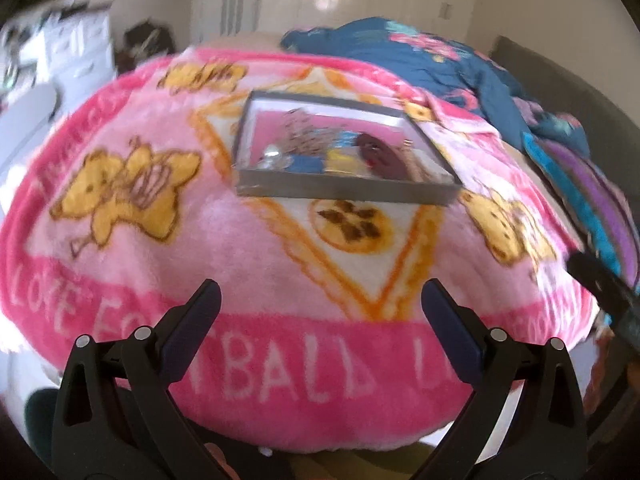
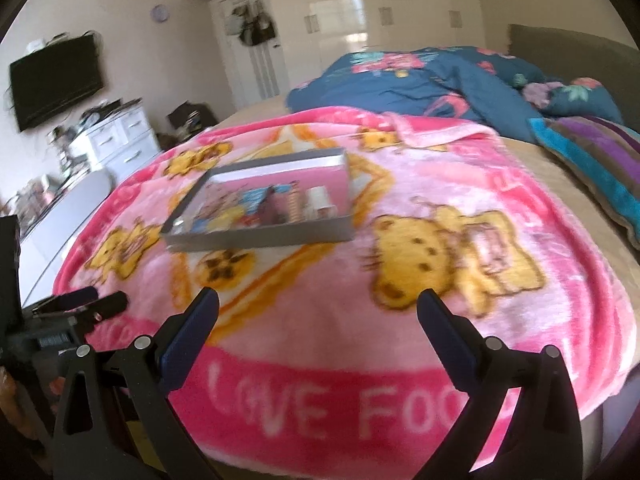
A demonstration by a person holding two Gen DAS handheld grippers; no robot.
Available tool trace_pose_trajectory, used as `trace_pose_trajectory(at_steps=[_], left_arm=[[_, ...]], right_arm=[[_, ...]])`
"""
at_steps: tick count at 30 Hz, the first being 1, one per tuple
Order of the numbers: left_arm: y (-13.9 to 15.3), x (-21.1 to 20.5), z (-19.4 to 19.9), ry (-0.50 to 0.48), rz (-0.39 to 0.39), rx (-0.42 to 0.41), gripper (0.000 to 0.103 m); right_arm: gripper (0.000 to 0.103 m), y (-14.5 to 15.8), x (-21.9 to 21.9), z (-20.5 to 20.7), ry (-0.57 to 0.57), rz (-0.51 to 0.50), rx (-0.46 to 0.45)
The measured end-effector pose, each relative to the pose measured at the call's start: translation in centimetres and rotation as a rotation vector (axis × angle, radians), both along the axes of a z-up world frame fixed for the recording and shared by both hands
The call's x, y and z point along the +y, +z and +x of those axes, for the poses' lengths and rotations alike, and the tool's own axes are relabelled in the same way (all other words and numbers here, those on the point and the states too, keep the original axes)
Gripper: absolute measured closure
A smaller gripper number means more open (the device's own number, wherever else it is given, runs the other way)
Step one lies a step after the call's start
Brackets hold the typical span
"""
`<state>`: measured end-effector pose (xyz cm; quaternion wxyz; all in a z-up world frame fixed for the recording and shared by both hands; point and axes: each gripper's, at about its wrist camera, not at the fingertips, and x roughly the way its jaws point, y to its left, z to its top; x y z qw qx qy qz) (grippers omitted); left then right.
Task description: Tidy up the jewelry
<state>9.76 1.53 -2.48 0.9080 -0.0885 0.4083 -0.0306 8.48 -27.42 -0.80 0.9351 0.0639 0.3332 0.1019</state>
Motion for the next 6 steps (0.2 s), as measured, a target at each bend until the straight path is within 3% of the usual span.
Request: trace_pose_trajectory(at_steps=[3, 6], left_arm=[[-0.3, 3.4, 3.6, 0.117, -0.059, 0.073, 0.009], [0.1, 8.0, 7.3, 0.282, -0.011, 0.069, 0.009]], right_arm=[[0.004, -0.5, -2.9, 1.2, -0.068, 0.011, 0.010], [0.004, -1.5, -6.7, 3.7, -0.162, 0.020, 0.047]])
